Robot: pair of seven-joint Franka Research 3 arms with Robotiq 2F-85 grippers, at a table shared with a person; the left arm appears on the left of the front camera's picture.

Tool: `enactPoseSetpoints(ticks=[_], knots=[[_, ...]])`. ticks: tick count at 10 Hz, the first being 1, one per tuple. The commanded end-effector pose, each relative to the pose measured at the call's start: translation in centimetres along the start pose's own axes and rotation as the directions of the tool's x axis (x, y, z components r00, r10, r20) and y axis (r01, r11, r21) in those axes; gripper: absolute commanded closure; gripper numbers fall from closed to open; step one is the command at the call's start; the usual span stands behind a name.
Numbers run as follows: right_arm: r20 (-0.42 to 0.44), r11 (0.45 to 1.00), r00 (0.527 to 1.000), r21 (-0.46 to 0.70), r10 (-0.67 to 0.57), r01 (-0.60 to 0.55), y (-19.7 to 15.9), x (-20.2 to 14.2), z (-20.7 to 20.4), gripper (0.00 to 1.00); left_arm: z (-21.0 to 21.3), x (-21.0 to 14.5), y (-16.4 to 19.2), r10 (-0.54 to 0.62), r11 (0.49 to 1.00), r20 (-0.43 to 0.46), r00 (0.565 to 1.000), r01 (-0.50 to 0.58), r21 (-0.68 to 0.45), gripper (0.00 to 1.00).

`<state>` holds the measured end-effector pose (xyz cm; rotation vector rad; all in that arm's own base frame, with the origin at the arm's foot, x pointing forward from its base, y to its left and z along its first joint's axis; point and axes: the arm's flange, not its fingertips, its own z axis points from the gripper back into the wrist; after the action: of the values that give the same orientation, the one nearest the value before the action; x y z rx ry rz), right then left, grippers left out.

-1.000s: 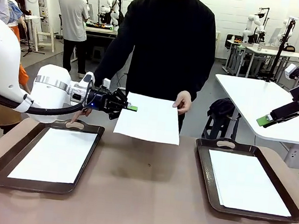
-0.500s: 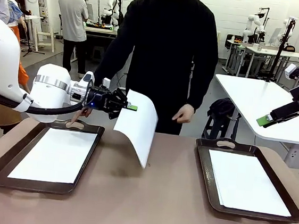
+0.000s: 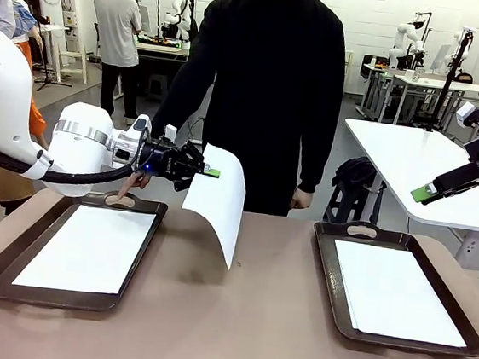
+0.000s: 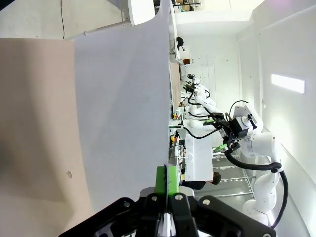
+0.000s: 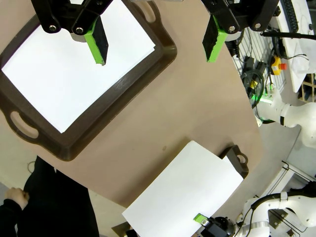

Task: Sort the A4 documents.
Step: Place the A4 Paper in the designated Handle tray.

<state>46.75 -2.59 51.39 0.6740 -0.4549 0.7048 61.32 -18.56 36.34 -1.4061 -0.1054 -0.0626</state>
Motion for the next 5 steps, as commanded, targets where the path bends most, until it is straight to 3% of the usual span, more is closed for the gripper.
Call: enactPoseSetpoints(ticks=[1,5], knots=[[-0.001,1.000,1.000,-0.002,0.002,-0.002,0.02,0.08,-0.13,0.00,-0.09,0.02,0.13,0.002,1.000,-0.001,1.000,-0.002,0.000,1.00],[-0.001,1.000,1.000,-0.002,0.002,-0.002,0.02,0.08,-0.13,0.00,-0.09,0.02,0.13,0.002,1.000,-0.001,1.000,-0.002,0.000,1.00]])
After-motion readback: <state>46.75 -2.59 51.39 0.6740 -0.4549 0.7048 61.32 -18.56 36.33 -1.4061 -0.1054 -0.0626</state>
